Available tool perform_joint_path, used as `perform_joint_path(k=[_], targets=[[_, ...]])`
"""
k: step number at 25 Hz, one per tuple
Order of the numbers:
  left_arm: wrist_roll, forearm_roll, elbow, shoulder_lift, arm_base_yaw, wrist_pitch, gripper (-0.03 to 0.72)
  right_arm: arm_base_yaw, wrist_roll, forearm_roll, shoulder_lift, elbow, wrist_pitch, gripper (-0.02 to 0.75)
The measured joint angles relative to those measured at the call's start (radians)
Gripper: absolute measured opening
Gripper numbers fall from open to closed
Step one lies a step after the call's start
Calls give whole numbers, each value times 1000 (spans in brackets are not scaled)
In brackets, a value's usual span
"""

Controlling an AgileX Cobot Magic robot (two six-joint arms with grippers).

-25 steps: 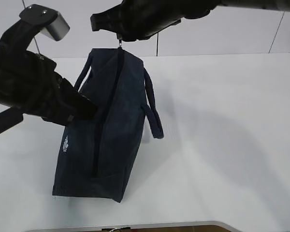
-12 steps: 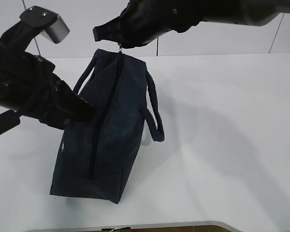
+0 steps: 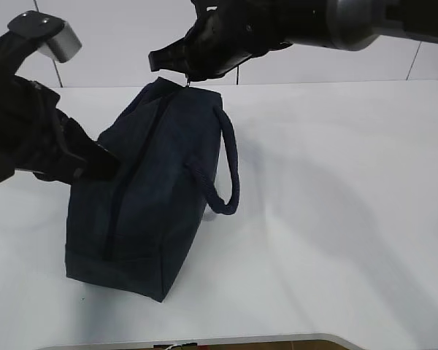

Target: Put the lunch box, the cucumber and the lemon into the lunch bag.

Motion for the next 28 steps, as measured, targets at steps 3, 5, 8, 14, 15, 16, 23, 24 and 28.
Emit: perform_joint_path(k=[3,5,8,14,15,16,23,24,28], targets=[[0,-2,0,-2,55,30,-15,-2,0,21,0,-6,16,5],[0,-21,0,-2,90,45,-15,-2,-2,36,0,-12,32,5],[-4,-70,0,-2,123,68,-12,-4,-2,46,0,-22,69,5],[-24,-113,-30,-2,132,113,147,-7,-13,51,0,-56,110,5],[-30,-113,-48,-4,132,120,184,-10,-16,51,0,-62,111,5],[-36,-113,-69,-4,132,124,228,-12,-17,49,0,-68,114,5],[-67,-128,-192,4,132,105,324,-14,-19,51,0,-73,114,5],[-70,-133,-206,15,132,100,326,-14,-19,51,0,-73,116,5],[-72,-142,-268,96,132,87,327,-14,-22,56,0,-73,118,5]])
